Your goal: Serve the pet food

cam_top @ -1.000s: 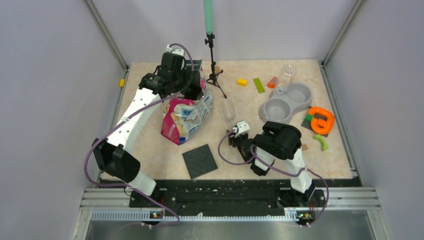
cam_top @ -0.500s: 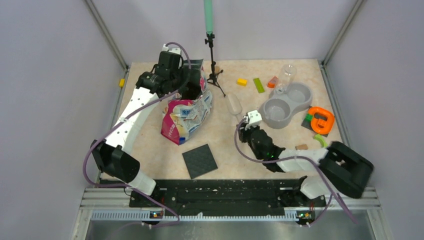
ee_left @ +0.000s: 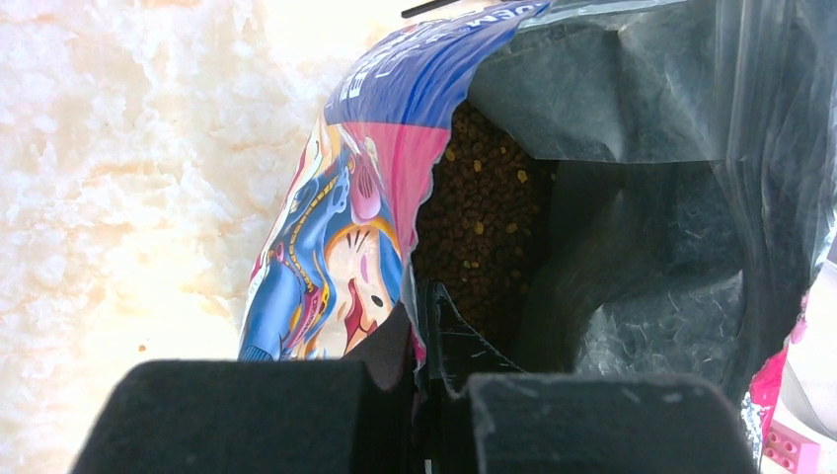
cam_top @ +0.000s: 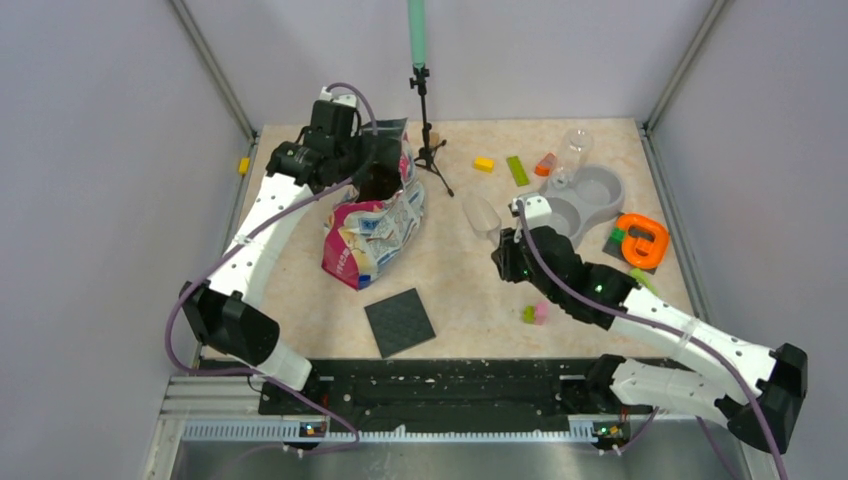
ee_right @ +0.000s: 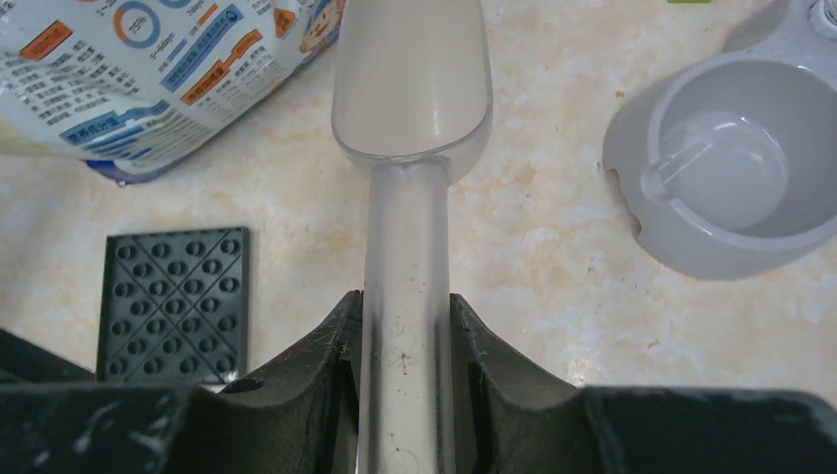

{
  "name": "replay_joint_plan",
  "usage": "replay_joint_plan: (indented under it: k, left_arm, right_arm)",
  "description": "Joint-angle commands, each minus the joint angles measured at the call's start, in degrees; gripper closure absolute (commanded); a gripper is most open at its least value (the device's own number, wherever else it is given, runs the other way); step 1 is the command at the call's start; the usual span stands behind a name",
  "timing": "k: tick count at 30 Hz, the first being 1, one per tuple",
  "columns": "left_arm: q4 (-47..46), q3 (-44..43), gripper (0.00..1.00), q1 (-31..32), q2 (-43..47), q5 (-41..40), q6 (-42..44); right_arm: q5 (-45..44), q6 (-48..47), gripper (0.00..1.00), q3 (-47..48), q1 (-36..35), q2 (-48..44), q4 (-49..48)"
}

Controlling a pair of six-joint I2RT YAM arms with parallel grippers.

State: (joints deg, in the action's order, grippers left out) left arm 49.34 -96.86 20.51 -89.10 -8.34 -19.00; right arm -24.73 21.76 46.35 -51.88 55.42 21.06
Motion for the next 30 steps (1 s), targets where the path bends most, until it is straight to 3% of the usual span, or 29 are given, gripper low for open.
replay_joint_plan:
  k: [1, 11, 18, 22, 30]
  left_arm:
    - [-4.85, 1.12, 1.00, -0.10, 4.16, 2.39, 1.34]
    - [-4.80, 3.77, 1.00, -0.09, 7.60, 3.46, 2.29]
    - [-6.82, 6.24, 1.00, -0.06, 11.21, 7.93, 3.52]
    - [-5.80, 3.12, 1.00, 0.43, 10.05, 7.99, 1.37]
    - [-7.98, -0.23, 1.00, 3.86, 8.42, 14.22, 0.85]
  right_arm:
    - [4.28, 1.90, 1.00, 8.50, 0.11, -1.78, 13.46]
    - [14.41, 3.05, 1.00, 19.20, 0.20, 2.58, 21.49]
    - [12.97, 1.57, 1.00, 42.38, 0.21, 8.64, 32.07]
    - [15.33, 1.23, 1.00, 54.03, 0.19, 14.38, 36.30]
    - [23.58, 5.86, 1.00, 57.60, 0.19, 18.87, 32.22]
